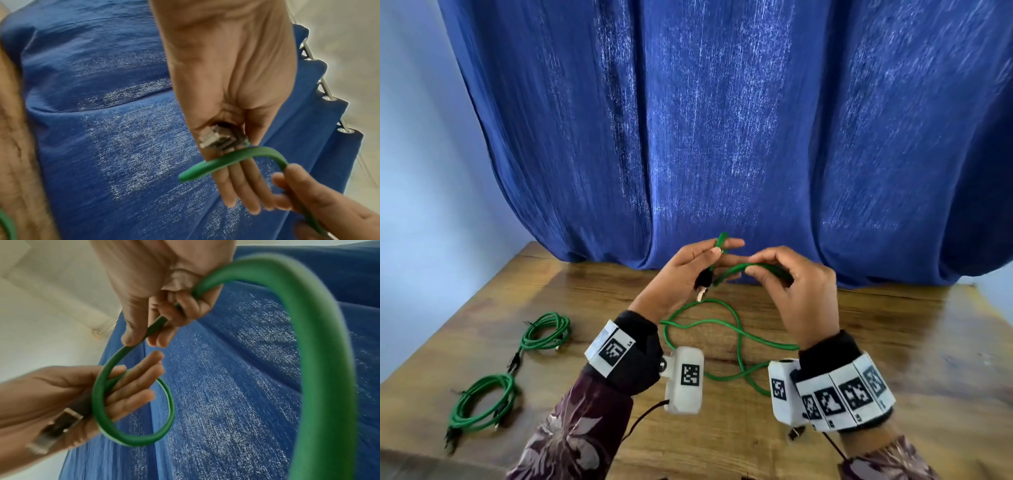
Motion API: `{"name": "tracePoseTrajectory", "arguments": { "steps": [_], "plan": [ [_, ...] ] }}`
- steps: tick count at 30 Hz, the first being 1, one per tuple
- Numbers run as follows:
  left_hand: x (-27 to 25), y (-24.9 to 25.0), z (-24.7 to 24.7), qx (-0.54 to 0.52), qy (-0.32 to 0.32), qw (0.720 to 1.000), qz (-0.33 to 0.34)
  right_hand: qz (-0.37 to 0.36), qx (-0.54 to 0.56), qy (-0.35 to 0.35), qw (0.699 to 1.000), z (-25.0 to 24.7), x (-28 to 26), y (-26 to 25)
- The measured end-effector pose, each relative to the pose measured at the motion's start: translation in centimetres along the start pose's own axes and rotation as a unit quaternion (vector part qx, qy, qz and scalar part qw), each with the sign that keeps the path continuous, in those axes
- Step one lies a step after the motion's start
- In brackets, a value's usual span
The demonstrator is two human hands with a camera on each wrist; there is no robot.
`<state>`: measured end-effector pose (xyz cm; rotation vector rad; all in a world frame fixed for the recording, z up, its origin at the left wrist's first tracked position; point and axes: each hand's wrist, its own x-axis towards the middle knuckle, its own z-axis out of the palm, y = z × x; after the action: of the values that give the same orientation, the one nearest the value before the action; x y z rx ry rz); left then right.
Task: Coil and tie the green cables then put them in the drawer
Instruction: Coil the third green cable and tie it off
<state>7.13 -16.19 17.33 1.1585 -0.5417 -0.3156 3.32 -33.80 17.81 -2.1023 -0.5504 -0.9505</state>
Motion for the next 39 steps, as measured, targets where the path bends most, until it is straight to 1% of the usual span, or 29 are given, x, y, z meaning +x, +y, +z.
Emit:
{"name": "tracePoseTrajectory", "arguments": {
  "steps": [2,4,7,8,10,12,13,15,17,20,21,24,26,28,29,30,31,32,33,34,35,36,37,38,39],
  "plan": [
    [-0.2,0.2,0.6,0.015,-0.022,0.999,-0.039,0.023,-0.038,0.048,0.998,0.1,0.3,0.1],
    [-0.2,0.4,1.2,0.031,-0.027,0.997,-0.072,0.036,-0.056,0.056,0.996,0.2,0.4,0.0],
    [-0.2,0.6,1.8,0.045,-0.018,0.996,-0.075,0.025,-0.037,0.043,0.998,0.5,0.4,-0.2],
    [-0.2,0.7,2.0,0.027,-0.023,0.996,-0.079,0.021,-0.021,0.037,0.999,0.6,0.5,-0.1],
    [-0.3,0.9,2.4,-0.020,-0.029,0.994,-0.106,0.026,0.013,0.020,0.999,0.8,0.7,0.0],
    [-0.3,1.0,2.4,-0.041,-0.035,0.990,-0.131,0.040,0.052,0.000,0.998,0.8,0.8,0.1],
    [-0.3,1.0,2.3,-0.043,-0.036,0.990,-0.130,0.048,0.075,-0.010,0.996,0.8,0.8,0.0],
    [-0.6,1.0,2.0,-0.051,-0.038,0.991,-0.120,0.066,0.108,-0.030,0.992,0.8,0.6,0.1],
    [-0.9,1.1,1.5,-0.106,-0.041,0.988,-0.100,0.101,0.142,-0.042,0.984,0.9,0.3,0.6],
    [-1.4,1.7,0.8,-0.222,-0.036,0.973,-0.052,0.203,0.233,-0.032,0.951,0.8,-0.5,1.8],
    [-1.4,1.8,0.6,-0.247,-0.032,0.968,-0.039,0.224,0.250,-0.030,0.941,0.8,-0.9,2.1],
    [-1.5,1.8,0.0,-0.308,-0.022,0.951,-0.011,0.251,0.289,-0.015,0.924,1.2,-1.8,2.6],
    [-1.6,1.6,-0.8,-0.386,-0.039,0.921,0.005,0.264,0.346,0.017,0.900,1.7,-2.7,3.0],
    [-2.2,2.2,-1.7,-0.414,-0.005,0.910,0.023,0.276,0.400,0.044,0.873,1.8,-3.9,3.4],
    [-2.5,2.4,-2.0,-0.420,0.009,0.907,0.033,0.282,0.411,0.050,0.865,1.9,-4.4,3.6],
    [-2.7,2.6,-2.3,-0.428,0.013,0.903,0.041,0.283,0.407,0.055,0.867,1.8,-5.1,3.8],
    [-2.9,2.8,-2.6,-0.435,0.012,0.899,0.048,0.273,0.374,0.061,0.884,1.8,-5.5,3.9],
    [-3.0,3.1,-2.8,-0.436,0.018,0.898,0.054,0.248,0.310,0.071,0.915,1.7,-5.9,4.0],
    [-3.0,3.2,-2.9,-0.435,0.028,0.898,0.058,0.207,0.222,0.080,0.949,1.6,-6.1,3.9],
    [-3.1,3.2,-3.1,-0.432,0.038,0.899,0.061,0.158,0.136,0.075,0.975,1.6,-6.0,3.5],
    [-3.0,3.2,-3.3,-0.428,0.043,0.901,0.064,0.108,0.058,0.055,0.991,1.6,-5.9,3.0],
    [-3.0,3.0,-3.3,-0.423,0.043,0.902,0.069,0.069,-0.003,0.029,0.997,1.7,-5.7,2.3],
    [-2.9,2.8,-3.1,-0.421,0.037,0.903,0.077,0.044,-0.050,0.004,0.998,1.8,-5.5,1.6],
    [-2.7,2.7,-2.9,-0.416,0.036,0.905,0.086,0.031,-0.079,-0.015,0.996,1.8,-5.2,0.7],
    [-2.6,2.6,-2.5,-0.402,0.054,0.909,0.091,0.021,-0.089,-0.036,0.995,1.8,-5.0,0.1]
  ]
}}
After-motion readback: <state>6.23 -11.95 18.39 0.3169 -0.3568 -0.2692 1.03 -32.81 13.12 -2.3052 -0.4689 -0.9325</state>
